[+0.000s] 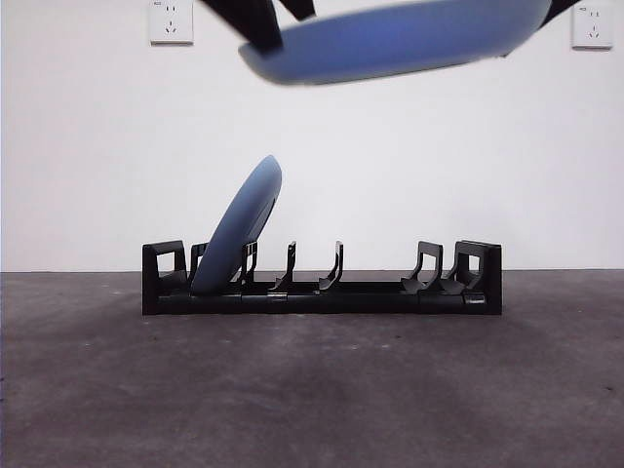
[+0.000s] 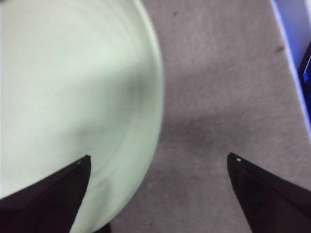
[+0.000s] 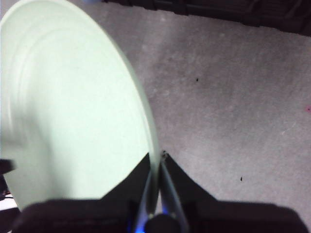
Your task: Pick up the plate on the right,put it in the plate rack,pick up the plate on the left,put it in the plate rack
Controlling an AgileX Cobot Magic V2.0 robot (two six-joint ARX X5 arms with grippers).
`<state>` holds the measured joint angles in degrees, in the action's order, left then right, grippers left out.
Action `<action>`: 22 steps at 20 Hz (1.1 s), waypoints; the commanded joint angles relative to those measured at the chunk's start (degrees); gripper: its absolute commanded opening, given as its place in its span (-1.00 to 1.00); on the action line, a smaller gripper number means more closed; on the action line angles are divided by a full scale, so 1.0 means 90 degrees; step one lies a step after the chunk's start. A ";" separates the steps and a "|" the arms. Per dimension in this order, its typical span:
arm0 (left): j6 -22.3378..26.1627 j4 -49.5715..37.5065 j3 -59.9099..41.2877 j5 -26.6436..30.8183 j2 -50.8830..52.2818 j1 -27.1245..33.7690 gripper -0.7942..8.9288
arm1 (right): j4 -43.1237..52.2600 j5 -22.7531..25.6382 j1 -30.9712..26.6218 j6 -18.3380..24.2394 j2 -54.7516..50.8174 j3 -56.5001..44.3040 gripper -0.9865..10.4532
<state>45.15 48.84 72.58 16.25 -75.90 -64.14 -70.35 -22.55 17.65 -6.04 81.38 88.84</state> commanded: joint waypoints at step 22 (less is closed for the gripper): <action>-0.0109 -0.0311 -0.0002 0.0189 -0.0270 -0.0092 -0.85 | -0.0236 -0.0141 -0.0017 0.0124 -0.0032 0.0197 -0.86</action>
<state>46.06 45.45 72.79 18.70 -77.97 -65.28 -73.21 -22.06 17.23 -5.34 81.41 90.32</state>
